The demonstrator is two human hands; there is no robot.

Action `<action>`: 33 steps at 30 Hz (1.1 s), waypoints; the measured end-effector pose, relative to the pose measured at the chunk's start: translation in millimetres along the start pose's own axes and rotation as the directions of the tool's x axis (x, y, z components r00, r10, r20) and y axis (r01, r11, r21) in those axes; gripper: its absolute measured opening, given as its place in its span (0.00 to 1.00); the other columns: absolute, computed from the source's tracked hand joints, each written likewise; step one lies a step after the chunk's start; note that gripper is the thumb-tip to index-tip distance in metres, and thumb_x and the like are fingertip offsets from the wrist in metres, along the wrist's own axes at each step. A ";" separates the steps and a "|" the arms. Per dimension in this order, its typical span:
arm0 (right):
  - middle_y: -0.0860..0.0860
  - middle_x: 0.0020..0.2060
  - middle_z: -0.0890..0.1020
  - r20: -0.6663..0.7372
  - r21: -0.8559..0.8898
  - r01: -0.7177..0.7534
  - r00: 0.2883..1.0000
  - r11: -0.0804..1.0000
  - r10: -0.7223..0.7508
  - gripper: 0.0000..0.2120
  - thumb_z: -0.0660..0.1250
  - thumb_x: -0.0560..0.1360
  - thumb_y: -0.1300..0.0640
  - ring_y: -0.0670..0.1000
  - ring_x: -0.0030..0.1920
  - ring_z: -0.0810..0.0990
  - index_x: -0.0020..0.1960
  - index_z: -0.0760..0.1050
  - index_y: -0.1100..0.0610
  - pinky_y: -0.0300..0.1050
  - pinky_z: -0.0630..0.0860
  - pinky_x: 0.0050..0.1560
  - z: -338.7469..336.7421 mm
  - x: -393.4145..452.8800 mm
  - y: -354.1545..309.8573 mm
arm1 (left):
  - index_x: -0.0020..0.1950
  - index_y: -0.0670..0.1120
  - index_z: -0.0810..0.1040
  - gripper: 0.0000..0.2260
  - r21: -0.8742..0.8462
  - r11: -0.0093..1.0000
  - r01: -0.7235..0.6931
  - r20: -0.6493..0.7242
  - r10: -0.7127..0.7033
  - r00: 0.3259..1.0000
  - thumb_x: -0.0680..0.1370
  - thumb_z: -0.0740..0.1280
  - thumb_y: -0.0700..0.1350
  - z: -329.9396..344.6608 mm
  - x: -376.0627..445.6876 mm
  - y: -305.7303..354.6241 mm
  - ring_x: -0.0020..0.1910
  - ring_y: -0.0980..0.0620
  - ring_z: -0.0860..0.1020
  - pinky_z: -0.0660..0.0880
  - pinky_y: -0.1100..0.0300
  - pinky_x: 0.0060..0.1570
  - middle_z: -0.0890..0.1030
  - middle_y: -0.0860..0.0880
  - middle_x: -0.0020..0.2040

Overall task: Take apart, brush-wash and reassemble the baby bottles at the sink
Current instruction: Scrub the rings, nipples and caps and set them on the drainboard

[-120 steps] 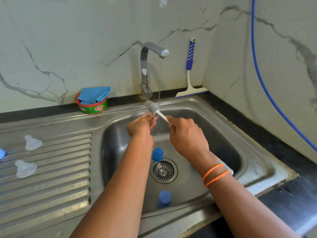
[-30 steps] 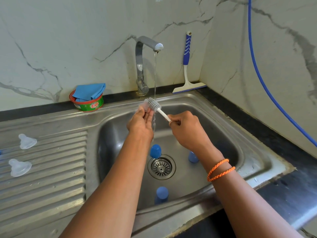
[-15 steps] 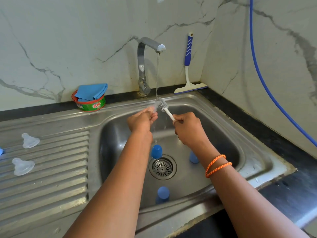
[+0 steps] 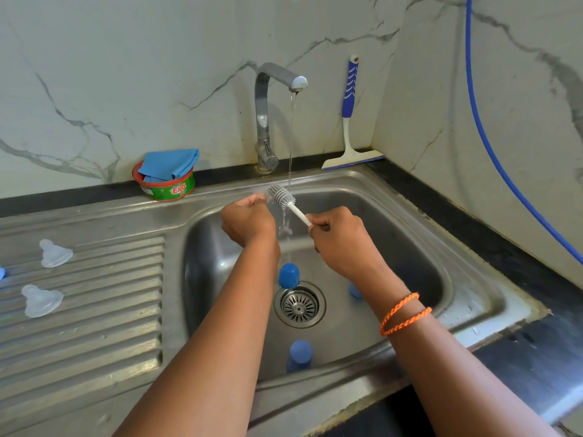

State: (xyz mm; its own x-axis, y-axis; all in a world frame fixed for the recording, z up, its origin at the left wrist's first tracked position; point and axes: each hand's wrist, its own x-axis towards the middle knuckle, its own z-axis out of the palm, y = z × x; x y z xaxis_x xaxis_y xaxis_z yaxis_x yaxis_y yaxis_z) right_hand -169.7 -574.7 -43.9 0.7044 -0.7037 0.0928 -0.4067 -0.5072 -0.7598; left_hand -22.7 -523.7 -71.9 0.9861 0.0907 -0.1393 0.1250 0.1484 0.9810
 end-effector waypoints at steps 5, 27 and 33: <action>0.57 0.51 0.83 -0.095 -0.067 -0.030 0.995 0.997 0.023 0.16 0.61 0.84 0.55 0.60 0.45 0.82 0.68 0.81 0.51 0.50 0.77 0.43 3.7 1.2 0.1 | 0.38 0.51 0.87 0.08 0.136 0.976 -0.172 0.222 0.140 0.965 0.76 0.74 0.42 5.6 -15.7 0.6 0.38 0.52 0.85 0.84 0.55 0.45 0.86 0.52 0.35; 0.55 0.49 0.80 -0.123 -0.216 -0.041 0.992 0.976 0.014 0.16 0.60 0.85 0.55 0.61 0.45 0.80 0.69 0.80 0.53 0.53 0.79 0.46 -8.1 1.3 -4.0 | 0.41 0.47 0.84 0.06 -0.026 1.000 -0.010 0.360 0.019 0.933 0.77 0.70 0.42 5.8 -10.0 0.8 0.46 0.46 0.86 0.81 0.52 0.52 0.87 0.47 0.40; 0.55 0.50 0.83 0.028 -0.131 -0.025 0.999 0.991 0.028 0.18 0.62 0.82 0.54 0.55 0.40 0.80 0.70 0.81 0.48 0.47 0.74 0.39 0.4 12.1 7.5 | 0.48 0.44 0.77 0.03 -0.081 0.996 0.044 0.299 -0.018 0.954 0.82 0.67 0.41 11.2 -6.4 1.9 0.45 0.47 0.83 0.84 0.53 0.45 0.84 0.40 0.48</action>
State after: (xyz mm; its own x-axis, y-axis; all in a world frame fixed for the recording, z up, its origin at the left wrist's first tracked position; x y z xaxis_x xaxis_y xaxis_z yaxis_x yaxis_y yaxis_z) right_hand -164.0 -586.8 -48.7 0.7086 -0.7036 0.0531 -0.4967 -0.5508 -0.6708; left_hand -27.6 -535.0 -67.6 0.9713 -0.2105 -0.1103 0.1590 0.2312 0.9598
